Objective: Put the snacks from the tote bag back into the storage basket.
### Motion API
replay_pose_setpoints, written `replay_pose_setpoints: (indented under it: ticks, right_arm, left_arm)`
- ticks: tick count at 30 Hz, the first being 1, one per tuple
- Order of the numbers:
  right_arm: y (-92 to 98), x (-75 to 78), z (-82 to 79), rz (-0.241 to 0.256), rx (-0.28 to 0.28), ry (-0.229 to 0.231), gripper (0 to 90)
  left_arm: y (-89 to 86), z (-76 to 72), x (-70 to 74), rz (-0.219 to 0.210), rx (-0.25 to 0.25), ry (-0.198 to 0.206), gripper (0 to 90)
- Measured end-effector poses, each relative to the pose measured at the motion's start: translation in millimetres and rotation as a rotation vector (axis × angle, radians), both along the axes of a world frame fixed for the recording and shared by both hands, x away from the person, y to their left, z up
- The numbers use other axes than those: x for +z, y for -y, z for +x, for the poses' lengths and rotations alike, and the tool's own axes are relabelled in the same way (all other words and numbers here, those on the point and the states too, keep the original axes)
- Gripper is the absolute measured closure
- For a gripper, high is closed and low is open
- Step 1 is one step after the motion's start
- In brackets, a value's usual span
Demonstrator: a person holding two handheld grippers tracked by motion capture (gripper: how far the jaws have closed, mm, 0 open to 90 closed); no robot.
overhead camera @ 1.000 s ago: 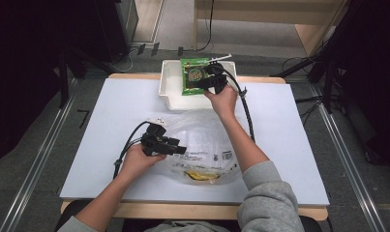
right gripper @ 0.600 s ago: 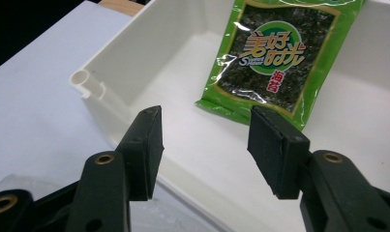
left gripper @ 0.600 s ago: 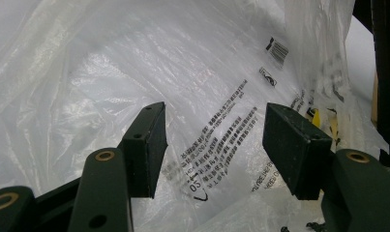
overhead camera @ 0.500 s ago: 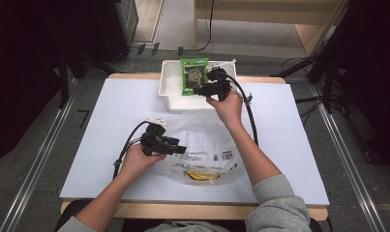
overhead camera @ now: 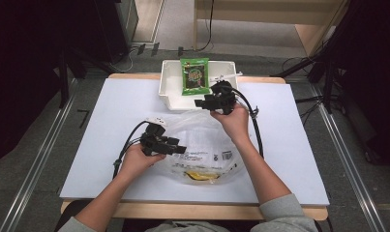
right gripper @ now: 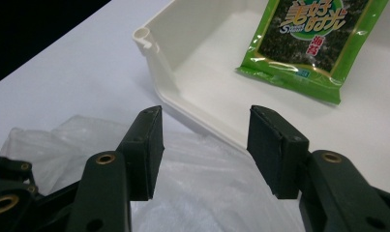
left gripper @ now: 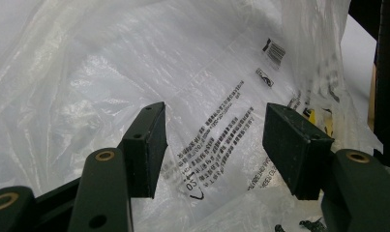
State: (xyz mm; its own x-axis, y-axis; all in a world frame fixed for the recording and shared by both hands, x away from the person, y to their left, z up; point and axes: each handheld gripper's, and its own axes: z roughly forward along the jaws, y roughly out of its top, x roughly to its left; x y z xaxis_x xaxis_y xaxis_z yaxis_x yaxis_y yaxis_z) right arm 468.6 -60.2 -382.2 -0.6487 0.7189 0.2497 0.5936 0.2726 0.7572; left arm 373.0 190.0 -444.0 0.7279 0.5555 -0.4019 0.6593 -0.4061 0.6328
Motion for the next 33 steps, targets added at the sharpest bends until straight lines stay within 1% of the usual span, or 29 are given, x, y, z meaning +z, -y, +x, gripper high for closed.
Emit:
replay_pose_setpoints:
  ticks: [7, 9, 12, 14, 16, 20, 21, 22, 23, 24, 26, 29, 30, 33]
  right_arm:
    - [2.7, -5.4, -19.7, -0.013, 0.039, 0.01, 48.3]
    - [2.9, -8.1, -27.6, -0.017, 0.052, 0.01, 48.1]
    - [3.4, -9.5, -32.4, -0.017, 0.061, 0.011, 48.0]
    - [3.9, -12.1, -40.2, -0.019, 0.071, 0.007, 47.8]
    - [4.2, -13.2, -41.9, -0.018, 0.074, 0.005, 47.7]
    - [5.8, -20.2, -52.3, -0.034, 0.092, -0.002, 47.2]
    - [5.8, -20.2, -52.3, -0.034, 0.092, -0.002, 47.2]
    - [7.0, -21.6, -56.3, -0.05, 0.094, 0.002, 46.9]
    - [8.1, -22.3, -58.2, -0.054, 0.095, 0.004, 46.6]
    - [8.1, -22.3, -58.2, -0.054, 0.095, 0.004, 46.6]
    - [11.8, -24.3, -64.1, -0.045, 0.104, 0.001, 45.7]
    - [13.4, -25.5, -67.9, -0.043, 0.113, 0.003, 45.3]
    - [13.9, -25.8, -71.8, -0.045, 0.123, 0.007, 44.3]
    - [15.0, -26.2, -78.2, -0.038, 0.129, 0.01, 44.3]
  left_arm:
    - [-1.4, 0.3, 1.5, -0.002, 0.001, 0.005, 42.4]
    - [-1.8, 0.2, 2.2, -0.002, 0.002, 0.004, 42.4]
    - [-2.0, 0.2, 2.6, -0.004, 0.002, 0.005, 42.4]
    - [-2.1, 0.2, 3.1, -0.004, 0.002, 0.006, 42.5]
    - [-1.7, -0.2, 3.2, -0.006, 0.001, 0.008, 42.4]
    - [-1.4, -0.6, 4.0, -0.003, -0.005, 0.008, 42.4]
    - [-1.6, -0.9, 4.4, -0.001, -0.006, 0.007, 42.4]
    - [-2.0, -1.3, 5.6, -0.003, -0.009, 0.01, 42.4]
    - [-2.2, -1.5, 6.1, -0.006, -0.007, 0.012, 42.4]
    - [-2.2, -1.5, 6.1, -0.006, -0.007, 0.012, 42.4]
    - [-2.2, -1.9, 7.0, -0.009, -0.003, 0.014, 42.3]
    - [-1.8, -2.3, 7.2, -0.009, -0.004, 0.014, 42.3]
    - [-1.7, -2.4, 7.3, -0.007, -0.006, 0.015, 42.3]
    - [-1.5, -3.0, 8.7, -0.009, -0.012, 0.02, 42.3]
